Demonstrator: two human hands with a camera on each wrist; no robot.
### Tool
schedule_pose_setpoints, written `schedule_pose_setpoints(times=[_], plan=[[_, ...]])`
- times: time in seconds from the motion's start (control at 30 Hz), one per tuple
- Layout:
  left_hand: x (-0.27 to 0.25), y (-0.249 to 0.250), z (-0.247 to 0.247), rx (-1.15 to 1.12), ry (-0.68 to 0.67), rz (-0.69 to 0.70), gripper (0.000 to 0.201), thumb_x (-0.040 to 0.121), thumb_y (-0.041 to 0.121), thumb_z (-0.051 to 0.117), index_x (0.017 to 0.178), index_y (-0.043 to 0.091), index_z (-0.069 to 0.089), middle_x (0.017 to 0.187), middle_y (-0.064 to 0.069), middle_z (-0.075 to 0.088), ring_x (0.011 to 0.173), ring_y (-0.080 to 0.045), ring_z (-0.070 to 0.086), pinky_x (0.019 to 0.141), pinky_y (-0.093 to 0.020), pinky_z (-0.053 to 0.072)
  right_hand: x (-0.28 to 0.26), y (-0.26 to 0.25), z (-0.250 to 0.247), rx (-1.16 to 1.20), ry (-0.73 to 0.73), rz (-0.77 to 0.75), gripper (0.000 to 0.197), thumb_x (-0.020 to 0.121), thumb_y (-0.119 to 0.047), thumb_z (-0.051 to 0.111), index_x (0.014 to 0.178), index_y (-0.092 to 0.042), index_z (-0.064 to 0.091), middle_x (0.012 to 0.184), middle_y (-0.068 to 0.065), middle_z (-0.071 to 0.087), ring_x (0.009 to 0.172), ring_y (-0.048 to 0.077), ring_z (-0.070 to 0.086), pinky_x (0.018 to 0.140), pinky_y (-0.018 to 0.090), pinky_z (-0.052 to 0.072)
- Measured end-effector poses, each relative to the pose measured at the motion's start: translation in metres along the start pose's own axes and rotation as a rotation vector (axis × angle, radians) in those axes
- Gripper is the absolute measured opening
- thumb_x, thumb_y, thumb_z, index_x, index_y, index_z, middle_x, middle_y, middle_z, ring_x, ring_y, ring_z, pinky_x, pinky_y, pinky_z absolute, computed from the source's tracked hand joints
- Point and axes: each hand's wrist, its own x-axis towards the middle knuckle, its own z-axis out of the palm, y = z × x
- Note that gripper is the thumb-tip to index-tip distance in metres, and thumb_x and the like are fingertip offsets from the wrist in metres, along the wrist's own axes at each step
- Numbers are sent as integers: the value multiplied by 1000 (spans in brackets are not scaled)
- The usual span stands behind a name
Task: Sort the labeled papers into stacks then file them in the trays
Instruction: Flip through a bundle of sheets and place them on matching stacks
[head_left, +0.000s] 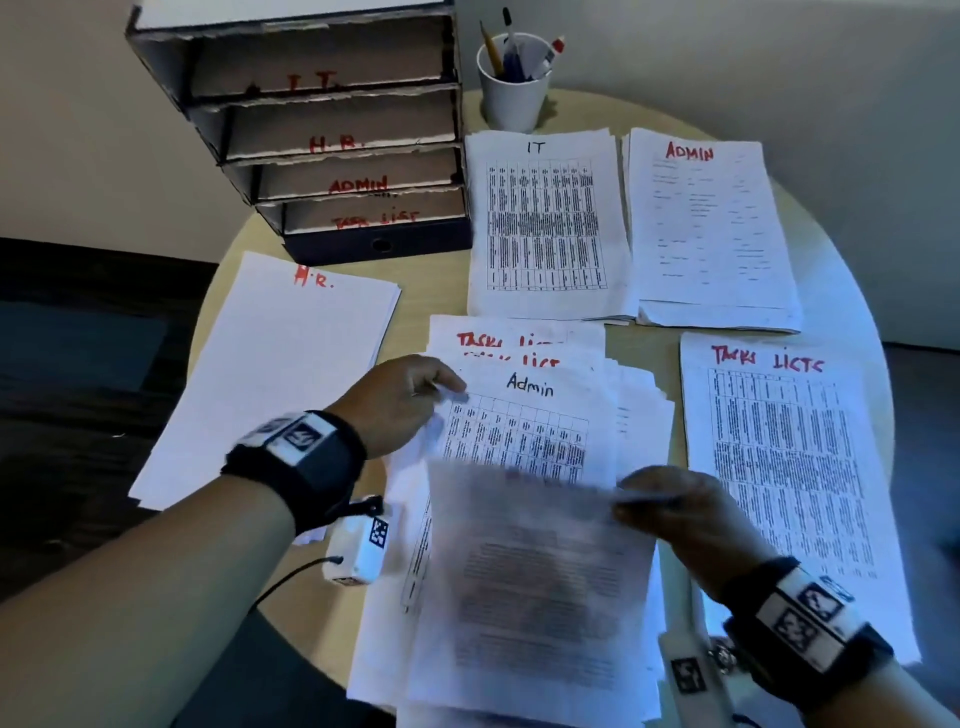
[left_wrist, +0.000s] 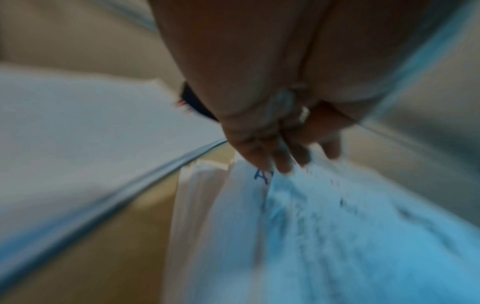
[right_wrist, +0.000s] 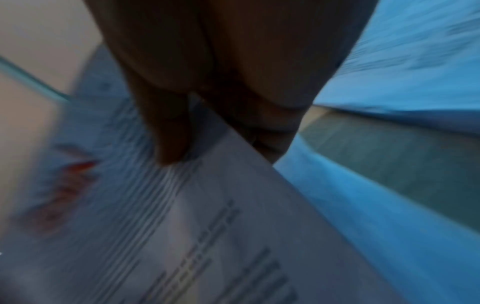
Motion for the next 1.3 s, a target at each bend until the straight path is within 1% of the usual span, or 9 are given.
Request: schedule_pose_setpoints(times=[0.07,0.13,0.23,0.33,0.5,0.67,0.77,1.0,1.3], plan=[[13,6,7,314,36,82,33,90,11,60,120,24,62,123,5,56,116,-18,52,103,-38,44,-11,2,-7,153,-75,29,10,59,-4,73,69,-3,74,81,17,71,78,24,65,74,32,50],[26,15,19,565,-61,115,62,84,32,73,140,26,47,139,-1,45,129,-26,43,108,-44,39,-19,4,-9,226,-48,62,16,53,-9,72,66,0,72,81,19,70,79,27,65,77,36,49],[41,29,31,773,-78,33,61,74,43,79,125,29,48,128,-3,46,121,-30,45,98,-50,42,-22,6,-5,179,26,35,10,65,-6,81,74,-3,76,76,11,74,72,15,68,69,23,52],[47,30,35,791,-51,-65,57,71,44,79,118,29,48,120,-3,47,114,-30,46,92,-47,42,-21,8,-2,204,107,60,15,71,10,70,86,10,71,80,12,76,73,16,71,69,21,56],[46,24,34,766,-31,-121,91,66,48,82,141,27,36,138,-8,37,126,-33,41,99,-51,43,-19,28,-2,2,76,111,21,72,5,78,89,-9,76,97,2,76,91,19,71,82,26,55],[48,25,32,662,40,-80,62,69,35,84,120,25,50,127,-5,41,113,-30,50,93,-44,49,-22,23,5,-270,17,48,25,72,-1,82,77,-25,77,120,-11,66,104,-2,64,92,16,47],[48,17,37,525,62,-19,58,71,23,85,119,24,51,129,-5,40,107,-30,55,90,-39,52,-25,19,8,-318,-24,28,33,73,-1,81,72,-33,75,130,-13,59,107,-6,61,94,25,48],[50,14,38,605,31,-80,67,69,38,82,128,27,51,131,-6,41,116,-30,47,95,-45,50,-27,18,16,-427,-42,-58,42,70,-6,85,66,-45,72,133,-7,56,107,-11,57,85,3,40],[38,2,39,664,137,187,29,88,32,67,116,26,69,136,-2,50,118,-29,49,94,-42,45,-27,12,17,-463,-74,-20,29,71,-8,84,67,-35,73,137,-11,51,111,-11,53,82,-2,37]])
